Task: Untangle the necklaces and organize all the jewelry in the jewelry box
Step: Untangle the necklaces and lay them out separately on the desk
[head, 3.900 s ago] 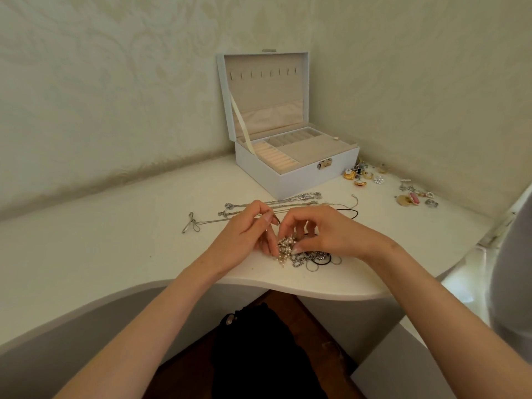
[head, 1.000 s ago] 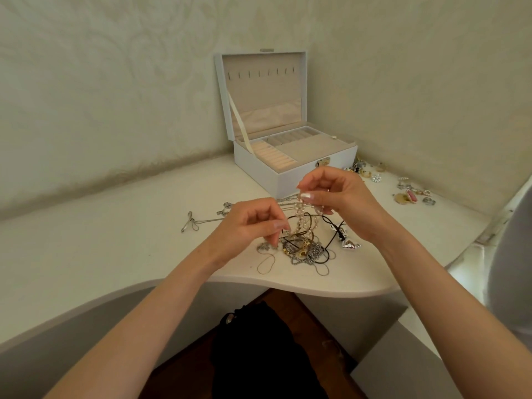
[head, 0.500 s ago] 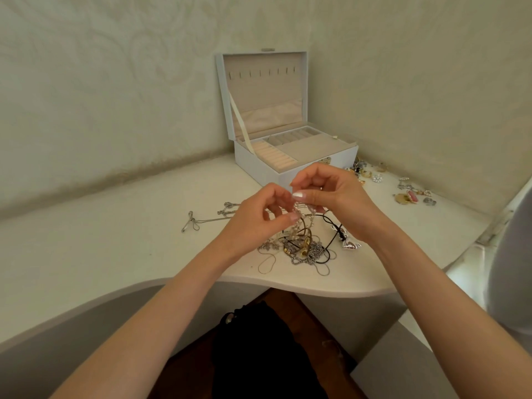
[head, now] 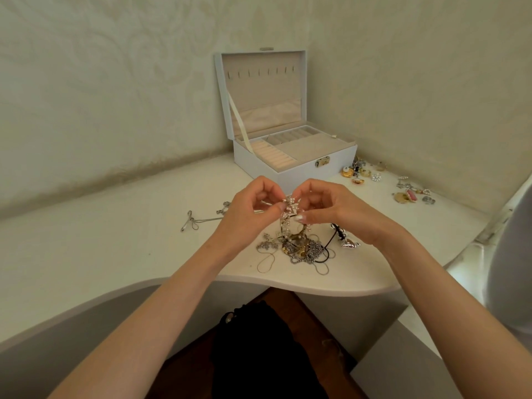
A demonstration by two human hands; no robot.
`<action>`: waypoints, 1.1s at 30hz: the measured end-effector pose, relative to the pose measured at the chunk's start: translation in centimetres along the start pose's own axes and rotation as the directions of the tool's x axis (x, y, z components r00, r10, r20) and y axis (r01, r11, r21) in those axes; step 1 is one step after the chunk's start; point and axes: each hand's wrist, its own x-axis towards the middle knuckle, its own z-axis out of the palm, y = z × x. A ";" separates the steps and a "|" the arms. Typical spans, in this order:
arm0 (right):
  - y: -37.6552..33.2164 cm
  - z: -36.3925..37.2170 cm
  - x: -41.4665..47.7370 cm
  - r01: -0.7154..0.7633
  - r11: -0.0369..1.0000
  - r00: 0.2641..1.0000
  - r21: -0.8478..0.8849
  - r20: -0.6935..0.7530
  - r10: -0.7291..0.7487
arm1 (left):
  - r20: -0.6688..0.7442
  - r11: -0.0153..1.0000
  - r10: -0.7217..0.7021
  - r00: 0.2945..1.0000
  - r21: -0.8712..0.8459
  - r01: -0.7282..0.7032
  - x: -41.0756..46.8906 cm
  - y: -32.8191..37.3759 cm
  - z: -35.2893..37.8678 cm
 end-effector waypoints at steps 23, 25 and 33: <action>-0.6 0.5 0.8 0.136 0.988 0.973 0.077 -0.196 -0.119 | 0.205 0.988 -0.139 0.969 0.089 0.123 -0.1 -1.1 0.1; -0.6 0.4 0.7 0.138 0.988 0.971 0.065 -0.203 -0.122 | 0.195 0.988 -0.145 0.970 0.084 0.130 -0.2 -1.1 0.0; -0.8 0.5 0.6 0.200 0.973 0.963 0.112 -0.206 -0.174 | 0.199 0.981 -0.189 0.962 0.083 0.175 -0.3 -1.2 0.2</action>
